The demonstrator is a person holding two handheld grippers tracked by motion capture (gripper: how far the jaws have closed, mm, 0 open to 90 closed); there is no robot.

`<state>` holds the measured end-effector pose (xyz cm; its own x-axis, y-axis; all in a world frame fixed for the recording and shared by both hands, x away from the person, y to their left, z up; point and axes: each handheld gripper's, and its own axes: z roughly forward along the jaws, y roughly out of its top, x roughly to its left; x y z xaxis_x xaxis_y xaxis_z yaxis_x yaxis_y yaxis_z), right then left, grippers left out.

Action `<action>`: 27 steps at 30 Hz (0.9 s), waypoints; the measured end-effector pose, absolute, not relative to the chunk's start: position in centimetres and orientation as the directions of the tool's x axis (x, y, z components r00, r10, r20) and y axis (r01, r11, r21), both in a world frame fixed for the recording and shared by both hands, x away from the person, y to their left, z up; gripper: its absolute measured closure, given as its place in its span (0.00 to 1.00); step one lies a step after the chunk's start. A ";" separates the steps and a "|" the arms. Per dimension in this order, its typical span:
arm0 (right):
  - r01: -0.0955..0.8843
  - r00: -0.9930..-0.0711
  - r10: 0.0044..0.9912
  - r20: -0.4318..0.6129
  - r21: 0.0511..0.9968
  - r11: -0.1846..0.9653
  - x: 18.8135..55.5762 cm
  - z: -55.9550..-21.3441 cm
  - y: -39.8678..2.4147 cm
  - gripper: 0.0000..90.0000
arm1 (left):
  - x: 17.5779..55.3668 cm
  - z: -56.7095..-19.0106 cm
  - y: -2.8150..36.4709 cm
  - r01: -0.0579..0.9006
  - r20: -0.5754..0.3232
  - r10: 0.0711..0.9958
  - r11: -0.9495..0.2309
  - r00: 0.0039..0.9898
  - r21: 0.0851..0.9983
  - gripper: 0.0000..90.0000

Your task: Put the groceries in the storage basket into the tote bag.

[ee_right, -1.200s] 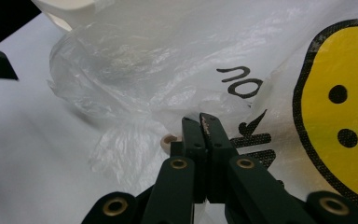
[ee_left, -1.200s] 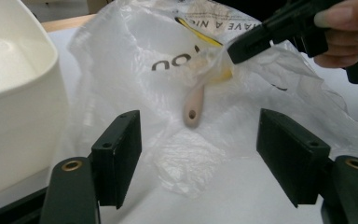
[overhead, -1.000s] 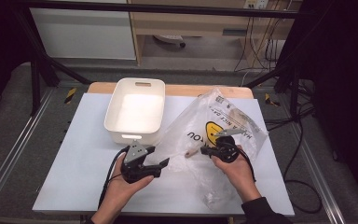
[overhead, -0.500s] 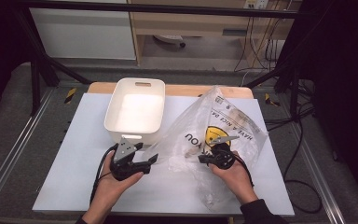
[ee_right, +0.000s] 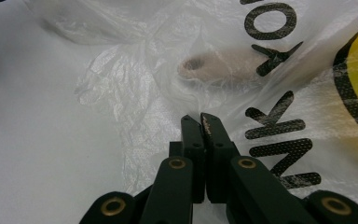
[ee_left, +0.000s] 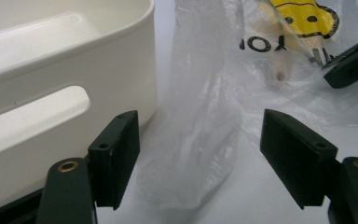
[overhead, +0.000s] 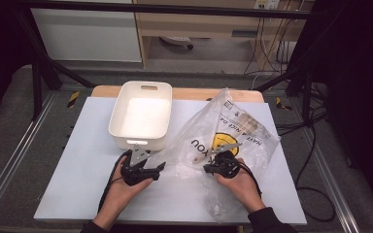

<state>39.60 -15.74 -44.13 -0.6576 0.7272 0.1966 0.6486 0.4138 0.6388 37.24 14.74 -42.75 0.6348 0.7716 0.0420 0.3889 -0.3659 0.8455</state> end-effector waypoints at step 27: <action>0.596 -0.675 0.716 0.179 0.704 0.386 39.0 -42.4 -15.4 0.50 | 39.3 -44.2 12.5 0.406 0.049 0.748 -0.412 0.661 0.816 0.77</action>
<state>38.97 -15.36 -42.40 -0.6746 0.7162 0.1789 0.5962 0.3857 0.7042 39.32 12.55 -44.17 0.6615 0.7484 0.0487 0.4058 -0.4118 0.8159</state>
